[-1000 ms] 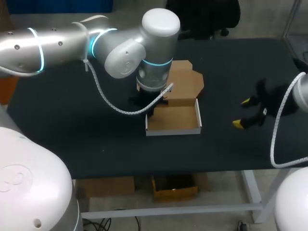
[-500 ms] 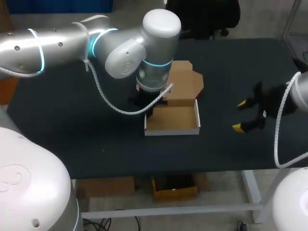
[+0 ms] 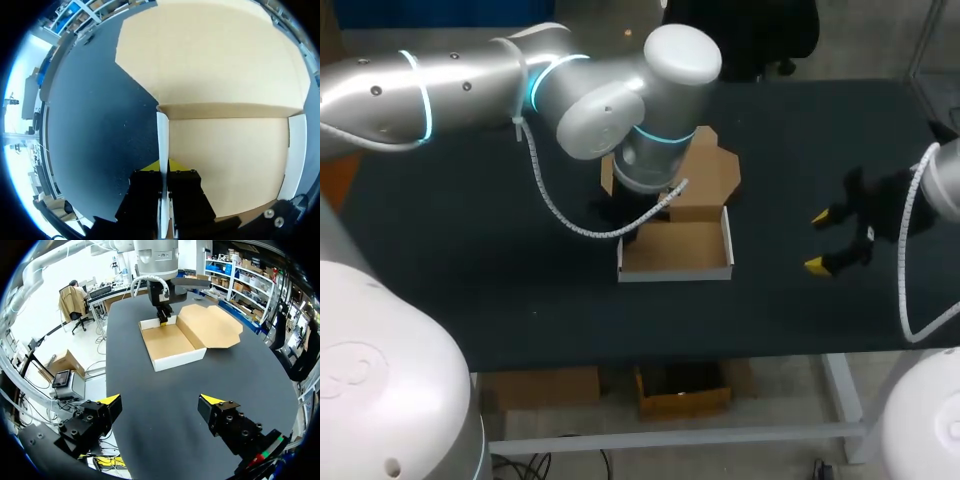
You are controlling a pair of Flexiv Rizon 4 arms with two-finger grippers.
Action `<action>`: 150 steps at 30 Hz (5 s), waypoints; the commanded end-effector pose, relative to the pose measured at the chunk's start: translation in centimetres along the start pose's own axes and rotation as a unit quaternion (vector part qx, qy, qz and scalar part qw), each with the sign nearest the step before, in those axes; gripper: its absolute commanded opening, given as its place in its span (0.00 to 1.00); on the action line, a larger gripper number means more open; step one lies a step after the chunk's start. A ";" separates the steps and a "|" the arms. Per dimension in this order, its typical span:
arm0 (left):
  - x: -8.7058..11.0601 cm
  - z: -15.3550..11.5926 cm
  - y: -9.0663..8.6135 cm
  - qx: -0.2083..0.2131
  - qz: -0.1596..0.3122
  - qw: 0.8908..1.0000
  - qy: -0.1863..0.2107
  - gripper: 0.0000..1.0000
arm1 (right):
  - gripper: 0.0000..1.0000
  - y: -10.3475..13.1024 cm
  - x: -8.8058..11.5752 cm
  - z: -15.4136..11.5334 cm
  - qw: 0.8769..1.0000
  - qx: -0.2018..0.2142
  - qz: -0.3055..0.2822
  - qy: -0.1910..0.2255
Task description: Assemble the packaging by folding the flat box into shape, placing the metal phone stand inside, and closing the box properly
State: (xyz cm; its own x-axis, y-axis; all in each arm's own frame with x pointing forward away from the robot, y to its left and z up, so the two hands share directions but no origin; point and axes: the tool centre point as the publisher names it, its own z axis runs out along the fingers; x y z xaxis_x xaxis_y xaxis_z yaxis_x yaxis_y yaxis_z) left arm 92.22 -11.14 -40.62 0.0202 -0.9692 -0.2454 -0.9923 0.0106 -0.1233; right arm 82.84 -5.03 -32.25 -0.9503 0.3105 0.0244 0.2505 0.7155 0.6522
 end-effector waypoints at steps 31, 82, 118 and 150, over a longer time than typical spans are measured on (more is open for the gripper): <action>-0.5 -0.4 0.5 0.006 -0.010 0.995 0.097 0.32 | 1.00 0.0 -0.9 0.7 1.000 0.019 0.016 0.013; -15.8 -13.0 6.6 0.131 0.182 0.904 0.363 1.00 | 1.00 0.0 0.6 -3.1 0.996 0.023 0.080 -0.038; -19.4 -18.3 9.4 0.033 0.046 0.978 0.202 1.00 | 1.00 -1.0 -0.5 -12.6 0.903 0.082 0.404 -0.121; -21.3 -18.7 8.2 0.023 0.023 0.983 0.182 1.00 | 1.00 -1.7 -1.0 -14.2 0.863 0.135 0.462 -0.152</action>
State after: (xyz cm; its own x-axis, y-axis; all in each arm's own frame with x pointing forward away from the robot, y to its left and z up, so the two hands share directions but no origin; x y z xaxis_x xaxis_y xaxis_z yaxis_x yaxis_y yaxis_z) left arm 81.38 5.01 -18.42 -0.0792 -0.9906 0.1113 -0.9842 0.0600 -0.1666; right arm 80.88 -15.39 -22.86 -0.2381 0.9482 0.2105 0.9477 0.1794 0.2641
